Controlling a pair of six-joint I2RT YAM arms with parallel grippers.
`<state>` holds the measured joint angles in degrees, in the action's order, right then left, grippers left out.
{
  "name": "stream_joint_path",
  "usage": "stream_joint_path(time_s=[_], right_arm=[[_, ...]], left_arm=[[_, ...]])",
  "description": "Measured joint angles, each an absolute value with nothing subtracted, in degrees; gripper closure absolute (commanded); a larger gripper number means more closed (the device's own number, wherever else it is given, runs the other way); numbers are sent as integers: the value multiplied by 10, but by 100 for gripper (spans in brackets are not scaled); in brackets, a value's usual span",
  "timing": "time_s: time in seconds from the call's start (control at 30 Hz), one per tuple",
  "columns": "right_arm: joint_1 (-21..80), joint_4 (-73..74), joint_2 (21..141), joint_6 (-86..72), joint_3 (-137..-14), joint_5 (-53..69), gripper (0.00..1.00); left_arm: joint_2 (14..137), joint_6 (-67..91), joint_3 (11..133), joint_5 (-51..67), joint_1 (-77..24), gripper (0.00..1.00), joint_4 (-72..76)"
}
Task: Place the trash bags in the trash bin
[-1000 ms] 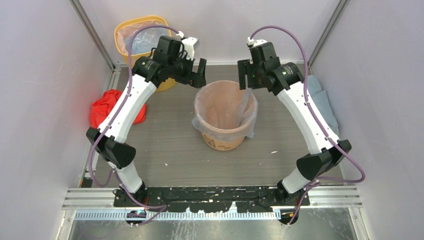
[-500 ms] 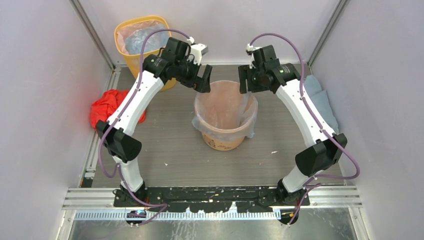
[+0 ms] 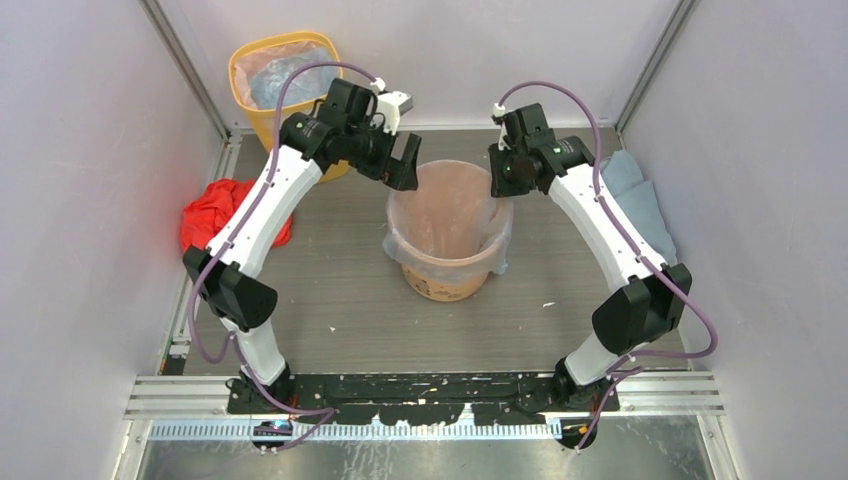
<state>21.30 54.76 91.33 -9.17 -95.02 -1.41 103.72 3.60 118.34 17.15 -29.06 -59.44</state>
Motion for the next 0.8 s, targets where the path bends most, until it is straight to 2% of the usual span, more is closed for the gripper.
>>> stream_joint_path(time_s=[0.17,0.23,0.27,0.43,0.47,0.6,0.7,0.8], right_arm=[[213,547,913,-92,-950,-14,89],[213,547,914,-97,-950,-15,91],[213,547,914,-97,-950,-12,89],[213,545,914,-103,-952,-14,40],[213,545,914,-107,-953,-14,37],[214,547,914,-107,-961,-23,32],[214,552,910,-108,-965,-32,36],[219,562,899,-110,-966,-39,37]], left_arm=[[1021,36,1168,171,-291,0,-594],[1014,37,1163,171,-291,0,-594],[1012,38,1162,171,-291,0,-594],[1007,40,1154,171,-291,0,-592],[1007,40,1151,171,-291,0,-591],[1005,41,1140,171,-291,0,-590],[1000,41,1134,171,-291,0,-590],[994,41,1129,171,-291,0,-590]])
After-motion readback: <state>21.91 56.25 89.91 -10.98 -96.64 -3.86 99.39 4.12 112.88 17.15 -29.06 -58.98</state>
